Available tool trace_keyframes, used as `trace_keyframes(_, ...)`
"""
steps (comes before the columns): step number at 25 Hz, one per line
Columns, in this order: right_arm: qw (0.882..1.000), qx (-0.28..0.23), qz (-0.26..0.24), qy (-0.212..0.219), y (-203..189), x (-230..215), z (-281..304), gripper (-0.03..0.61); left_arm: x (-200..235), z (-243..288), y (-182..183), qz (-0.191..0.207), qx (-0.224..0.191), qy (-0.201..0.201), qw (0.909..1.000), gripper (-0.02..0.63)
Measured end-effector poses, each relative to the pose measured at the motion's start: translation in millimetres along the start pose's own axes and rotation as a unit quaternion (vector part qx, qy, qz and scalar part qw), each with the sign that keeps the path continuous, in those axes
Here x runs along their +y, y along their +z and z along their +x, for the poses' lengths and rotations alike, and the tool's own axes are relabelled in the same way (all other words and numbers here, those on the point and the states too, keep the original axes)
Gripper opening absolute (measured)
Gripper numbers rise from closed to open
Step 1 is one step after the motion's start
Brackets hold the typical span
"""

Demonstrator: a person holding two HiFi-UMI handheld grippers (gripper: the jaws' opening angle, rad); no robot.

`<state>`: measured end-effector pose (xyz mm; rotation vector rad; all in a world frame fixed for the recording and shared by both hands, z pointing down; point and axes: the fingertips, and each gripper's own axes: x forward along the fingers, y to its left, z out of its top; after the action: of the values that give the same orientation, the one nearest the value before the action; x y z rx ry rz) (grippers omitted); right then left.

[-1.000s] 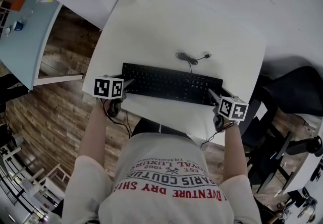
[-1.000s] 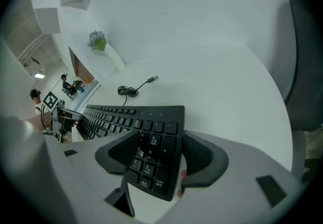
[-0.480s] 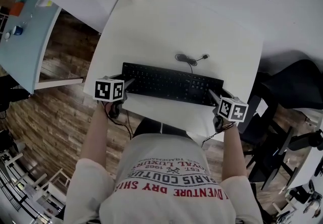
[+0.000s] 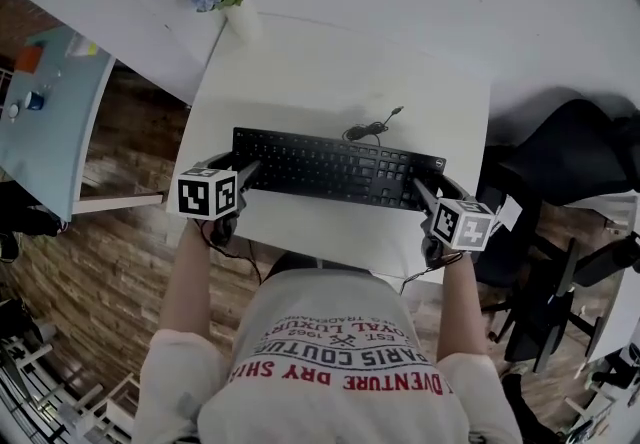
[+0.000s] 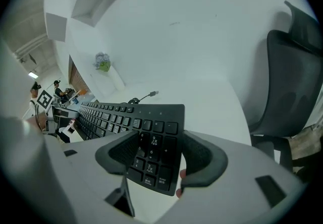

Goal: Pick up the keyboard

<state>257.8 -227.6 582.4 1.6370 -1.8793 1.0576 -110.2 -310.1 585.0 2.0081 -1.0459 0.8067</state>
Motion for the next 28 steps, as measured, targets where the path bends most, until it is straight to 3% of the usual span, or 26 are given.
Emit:
trace_keyframes(15,0.990,-0.132,-0.043,-0.035,101.1,12.5,-82.1,0.282,-41.7,-61.5,108.6,0.067,-0.124,-0.011,0.9899,0.256)
trace_keyframes(28,0.975,-0.203,-0.053,-0.068,141.6,20.2,-142.8,0.281,-73.8,-102.2,165.0,0.115,-0.183,-0.026,0.9759,0.256)
